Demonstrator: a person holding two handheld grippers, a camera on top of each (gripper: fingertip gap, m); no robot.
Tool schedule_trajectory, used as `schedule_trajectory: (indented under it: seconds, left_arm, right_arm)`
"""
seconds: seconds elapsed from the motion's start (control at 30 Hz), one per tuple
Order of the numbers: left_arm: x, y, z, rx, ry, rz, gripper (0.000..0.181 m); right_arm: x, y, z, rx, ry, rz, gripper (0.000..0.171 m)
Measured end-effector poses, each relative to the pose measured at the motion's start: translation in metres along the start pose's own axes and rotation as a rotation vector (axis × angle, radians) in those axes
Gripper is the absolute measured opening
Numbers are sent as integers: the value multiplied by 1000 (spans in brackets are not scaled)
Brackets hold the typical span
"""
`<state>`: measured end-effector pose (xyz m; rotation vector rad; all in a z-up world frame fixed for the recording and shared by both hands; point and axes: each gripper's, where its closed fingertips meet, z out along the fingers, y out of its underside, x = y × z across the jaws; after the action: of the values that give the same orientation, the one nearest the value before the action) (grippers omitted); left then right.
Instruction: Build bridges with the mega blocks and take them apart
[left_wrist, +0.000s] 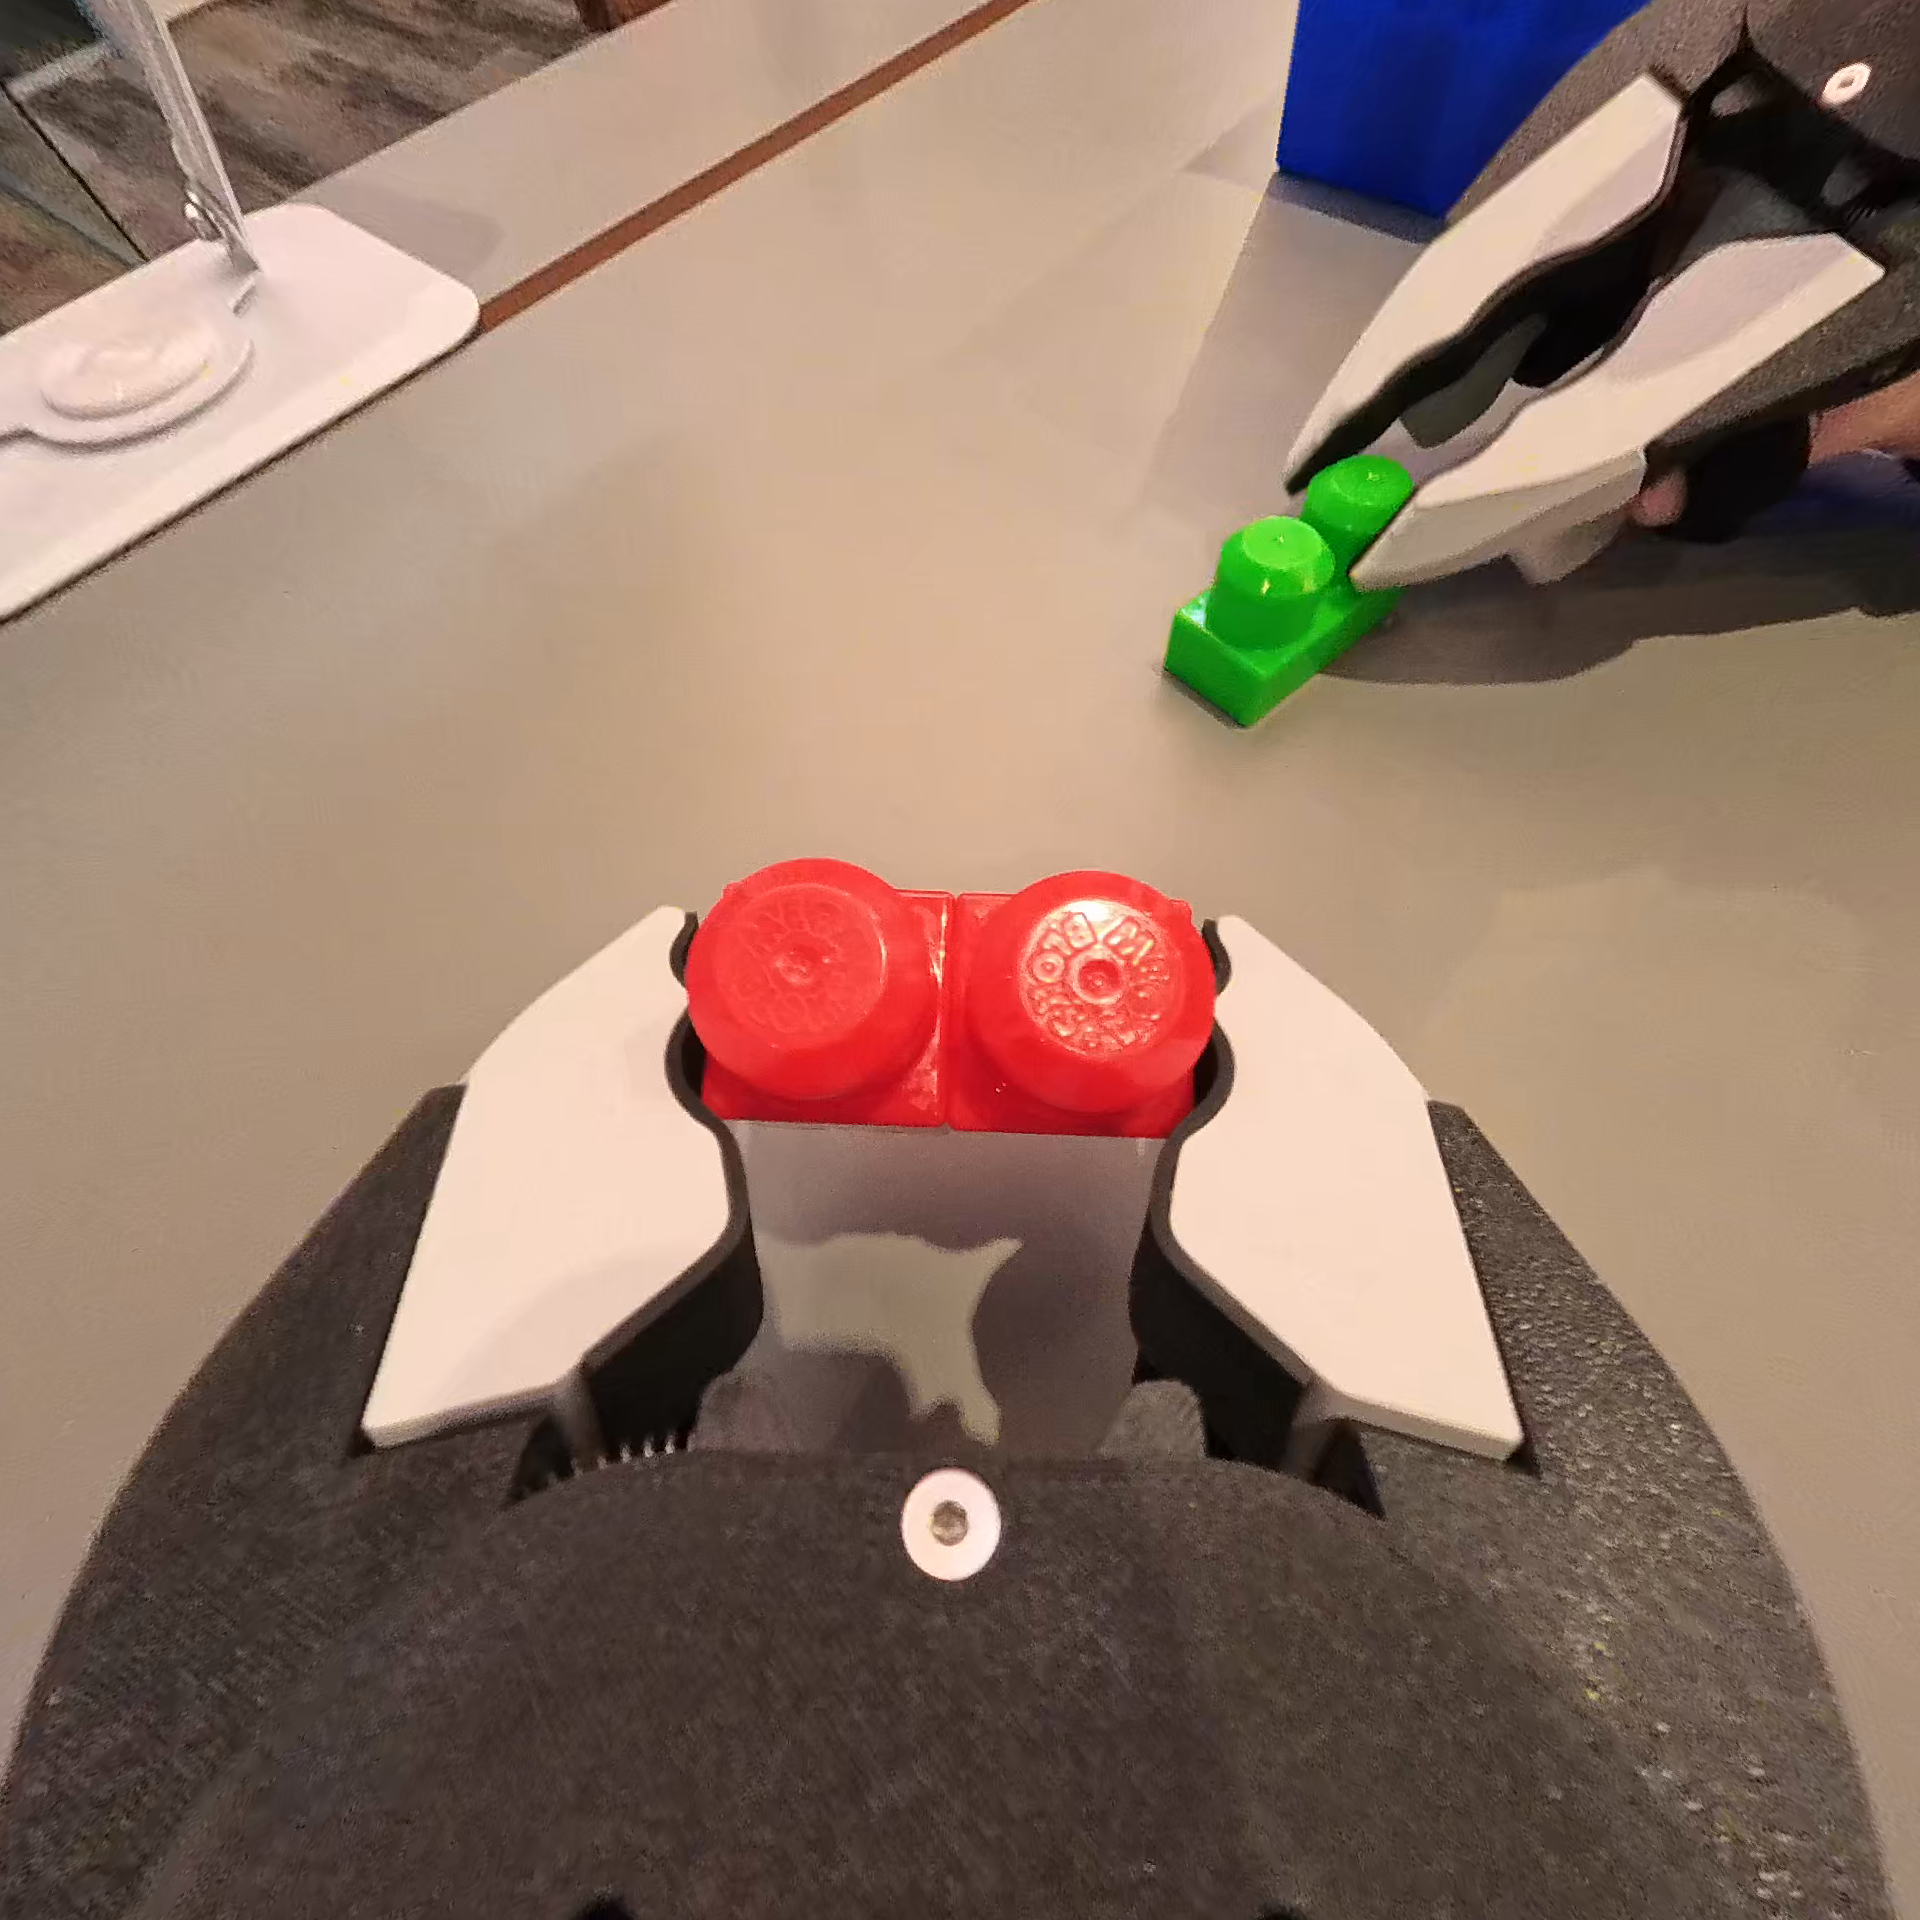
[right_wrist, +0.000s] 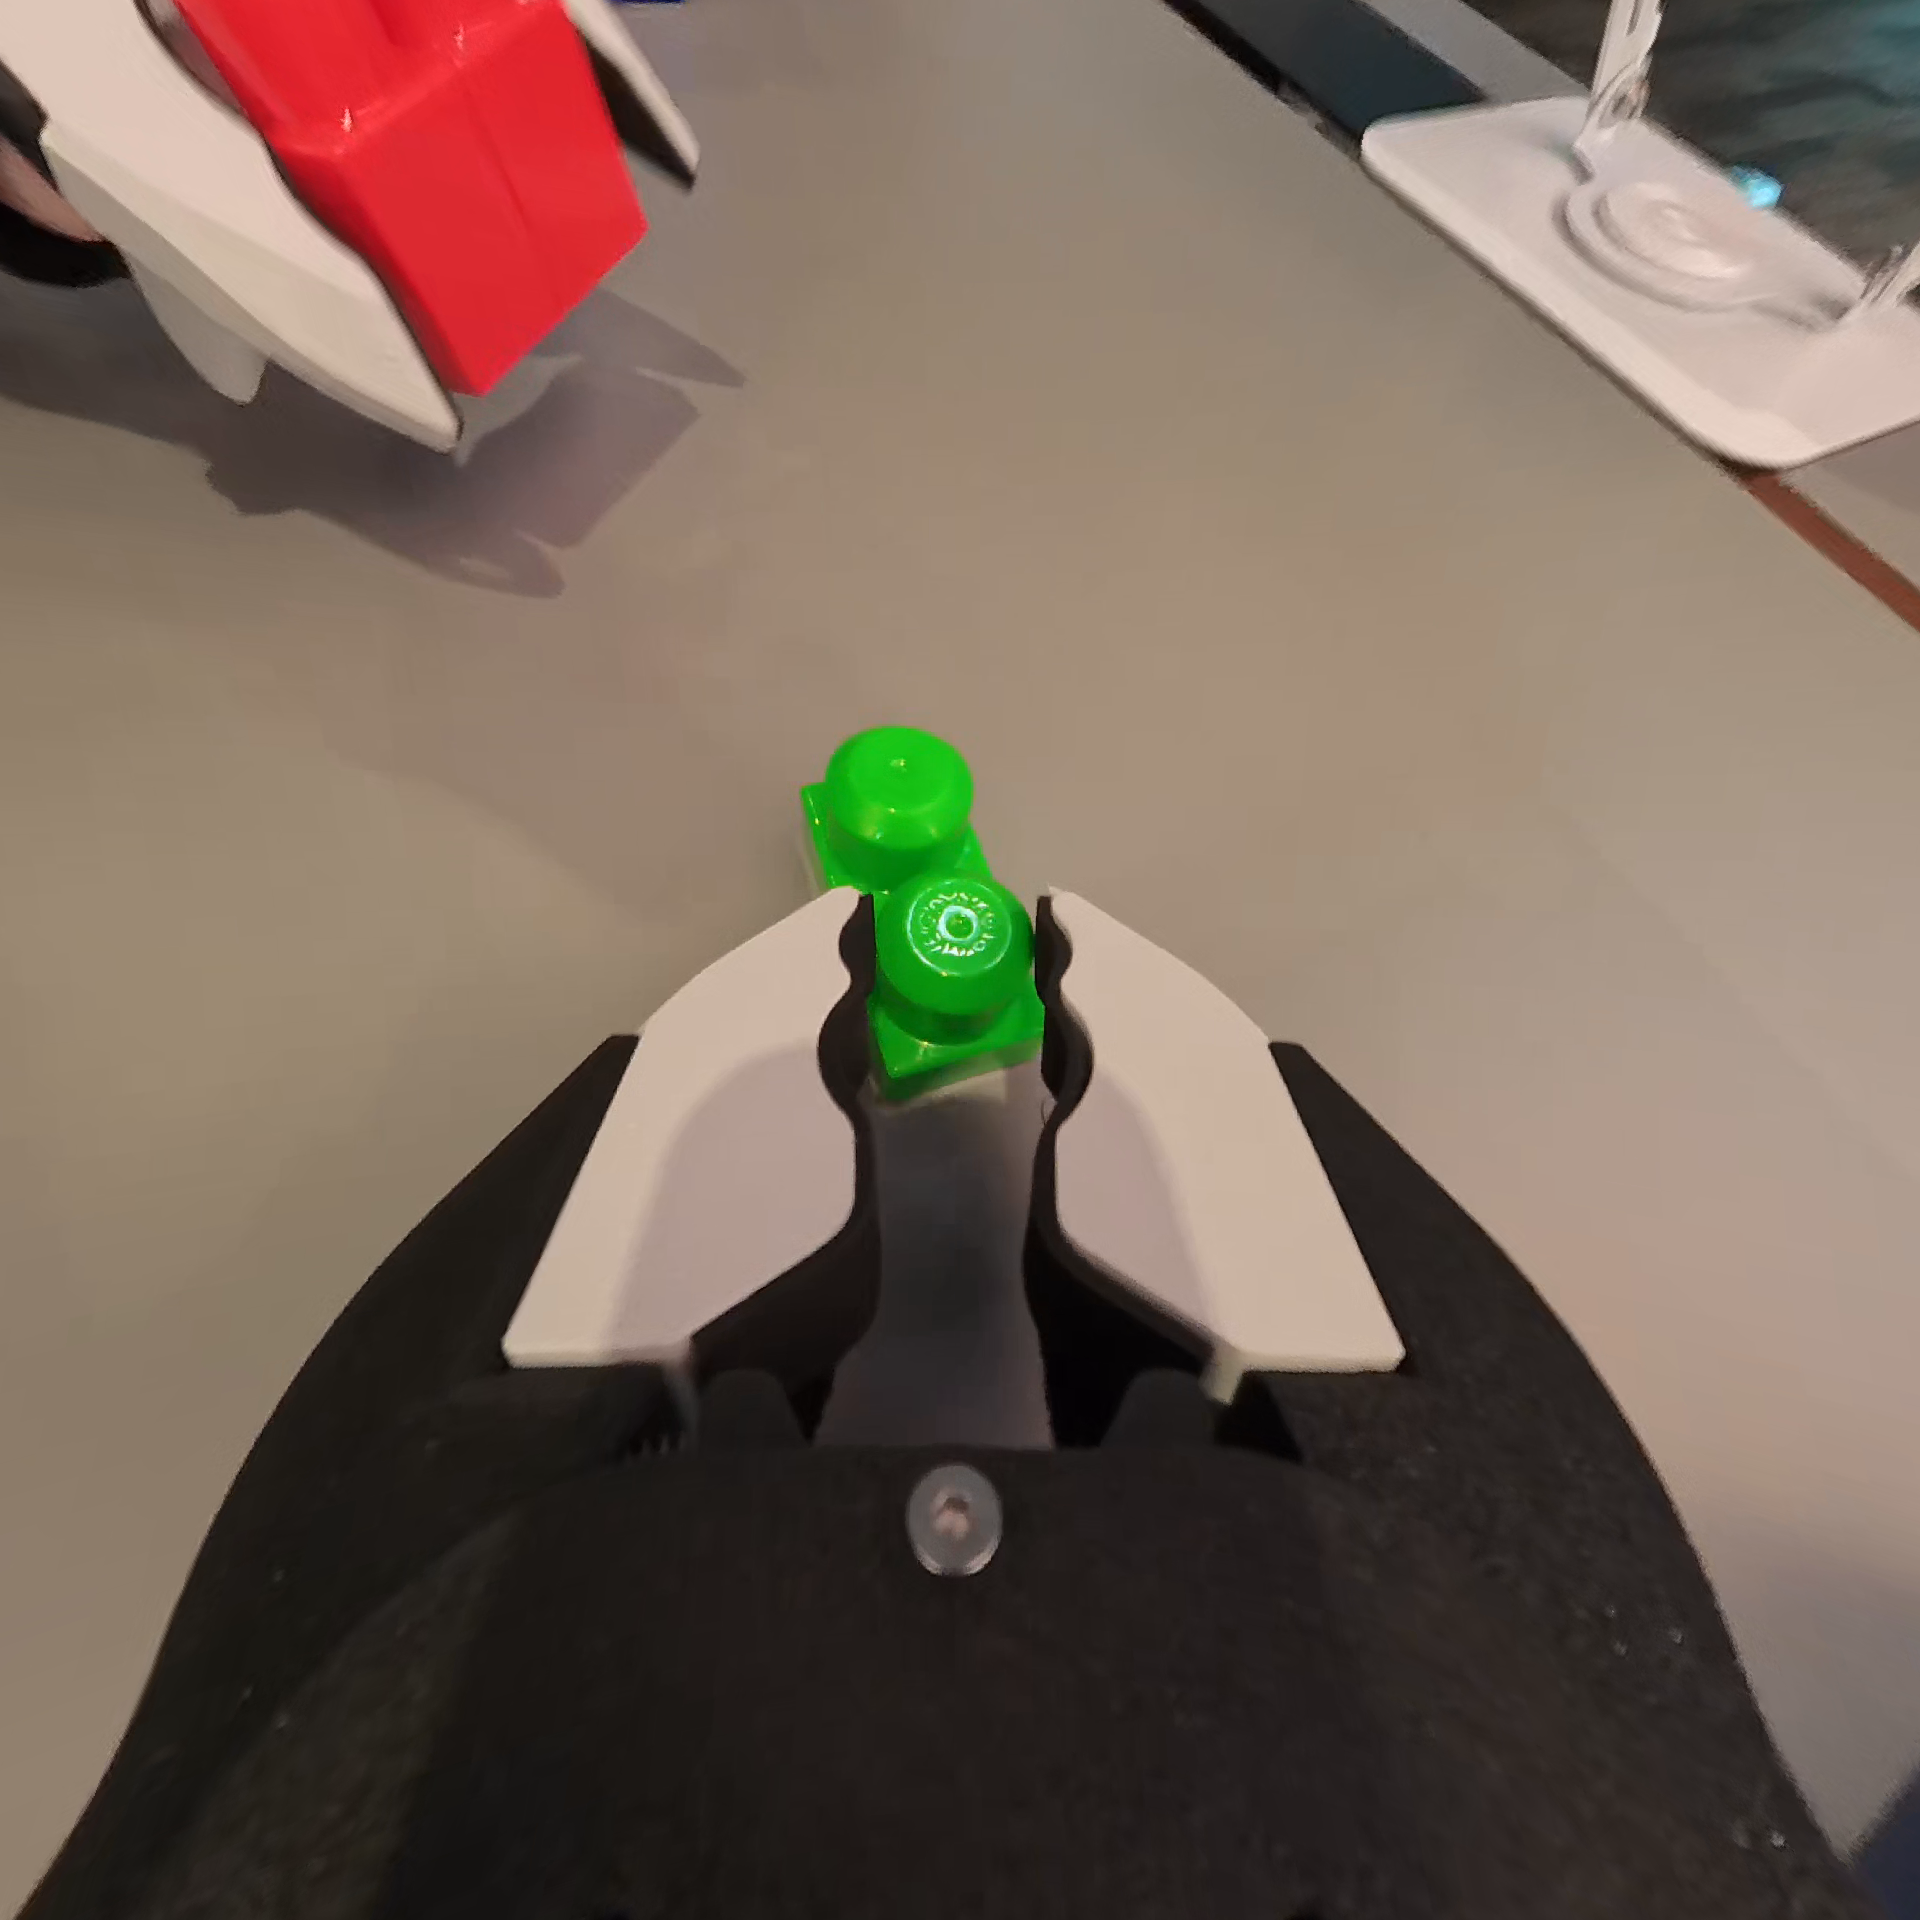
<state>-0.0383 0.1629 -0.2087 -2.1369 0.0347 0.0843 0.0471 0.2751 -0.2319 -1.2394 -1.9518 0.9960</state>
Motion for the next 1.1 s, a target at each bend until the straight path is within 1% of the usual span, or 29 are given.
schedule_trajectory:
  seconds: [0.07,0.2,0.27,0.33,0.43,0.57,0.67,0.77,0.93,1.03,1.1]
  left_arm:
    - [-8,-7,5,26,0,15,89]
    - [-24,-22,15,73,23,3,89]
    - [-32,-26,19,80,23,18,89]
    - [-40,-28,23,74,17,33,89]
    - [-50,-23,26,59,-20,30,89]
    - [-65,-12,25,-5,-121,42,89]
    - [-65,-9,23,-15,-120,40,89]
    - [-65,-7,21,-20,-117,18,89]
    - [-72,-3,21,-46,-167,-2,89]
    - [-77,1,22,-68,-198,-14,89]
    - [-80,1,21,-70,-212,-24,89]
  right_arm:
    - [0,3,3,-31,5,6,29]
    - [-5,-1,8,-27,-3,-28,29]
    - [-4,-6,9,-7,36,-35,29]
    - [-5,-19,11,34,47,11,29]
    - [-5,-56,13,125,90,95,29]
    - [-9,-125,22,206,158,197,29]
    - [-22,-164,39,243,158,257,29]
    - [-28,-173,59,192,212,235,29]
    - [-41,-178,77,205,214,358,29]
    - [-38,-175,85,179,283,368,29]
    - [-38,-174,91,167,297,380,29]
